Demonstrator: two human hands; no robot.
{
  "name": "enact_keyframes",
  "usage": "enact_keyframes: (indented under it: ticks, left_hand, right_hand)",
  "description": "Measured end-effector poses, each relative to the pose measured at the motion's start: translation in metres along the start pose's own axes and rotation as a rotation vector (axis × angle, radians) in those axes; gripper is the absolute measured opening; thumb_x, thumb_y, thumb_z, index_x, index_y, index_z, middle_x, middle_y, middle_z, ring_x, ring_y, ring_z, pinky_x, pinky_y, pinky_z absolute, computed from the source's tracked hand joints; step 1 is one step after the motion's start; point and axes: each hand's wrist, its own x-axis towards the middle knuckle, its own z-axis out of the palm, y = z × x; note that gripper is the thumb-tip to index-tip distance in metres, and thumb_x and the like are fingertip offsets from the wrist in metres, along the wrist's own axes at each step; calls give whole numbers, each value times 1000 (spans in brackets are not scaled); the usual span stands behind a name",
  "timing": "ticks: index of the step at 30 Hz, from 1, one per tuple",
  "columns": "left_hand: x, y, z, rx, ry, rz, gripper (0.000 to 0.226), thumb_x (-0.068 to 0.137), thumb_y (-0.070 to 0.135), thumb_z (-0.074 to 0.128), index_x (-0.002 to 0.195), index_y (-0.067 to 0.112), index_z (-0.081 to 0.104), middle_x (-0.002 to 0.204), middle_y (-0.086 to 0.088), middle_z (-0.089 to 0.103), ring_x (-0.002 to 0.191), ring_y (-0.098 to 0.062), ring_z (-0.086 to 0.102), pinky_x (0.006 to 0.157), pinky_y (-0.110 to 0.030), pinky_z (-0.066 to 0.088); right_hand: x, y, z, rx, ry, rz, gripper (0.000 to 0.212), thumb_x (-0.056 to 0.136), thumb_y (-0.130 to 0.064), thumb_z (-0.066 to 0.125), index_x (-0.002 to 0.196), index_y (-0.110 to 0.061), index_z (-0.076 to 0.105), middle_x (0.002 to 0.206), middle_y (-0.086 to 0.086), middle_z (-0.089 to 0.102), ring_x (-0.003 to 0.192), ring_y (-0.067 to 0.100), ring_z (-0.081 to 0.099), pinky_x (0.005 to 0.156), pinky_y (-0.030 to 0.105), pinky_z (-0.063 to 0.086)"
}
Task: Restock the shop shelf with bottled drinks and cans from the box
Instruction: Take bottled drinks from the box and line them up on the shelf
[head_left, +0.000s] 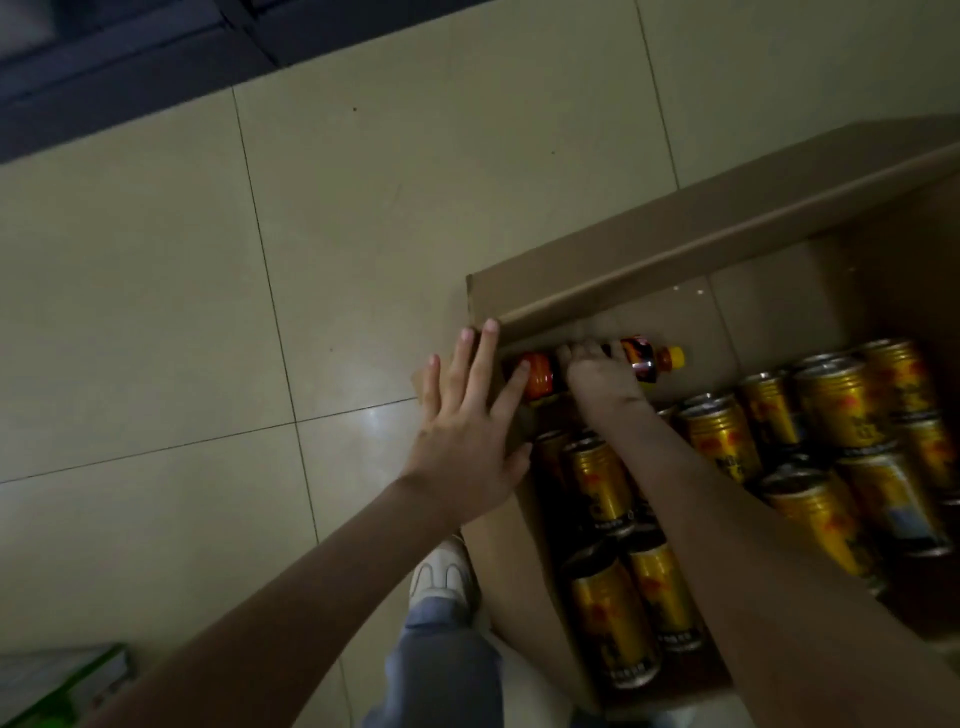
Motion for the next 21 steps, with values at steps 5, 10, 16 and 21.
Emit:
enact_keyframes:
  ticks: [5,10,16,21]
  left_hand:
    - [-16,35,-69,-304,-175,-229,77,93,43,49,153,28,3,156,-10,-25,141,-33,-28,115,-50,-14]
    - [-51,82,-221,-1162,-345,-362,79,73,42,63,144,26,32,135,-8,48,122,-23,47,103,-40,42]
    - [-131,119,-442,-1532,-705,-355,47,81,45,59,120,18,57,115,-8,64,98,-21,63,70,-32,56]
    - [-211,173,-574,-1484,-711,27,46,67,45,62,105,19,63,98,0,72,90,-13,68,91,-35,51]
  right_hand:
    - [-105,19,-60,218,229,1,60,78,3,60,134,-6,43,132,15,52,124,33,47,110,45,28]
    - [-260,35,-180,328,492,-24,70,49,4,82,115,-3,60,108,13,67,99,32,64,94,47,47]
    - [-446,33,-346,322,702,-155,80,55,10,77,128,-5,50,125,13,61,126,22,45,118,35,17]
    - [-575,31,-444,268,820,-173,93,54,15,73,136,-9,37,142,12,45,140,17,24,120,32,5]
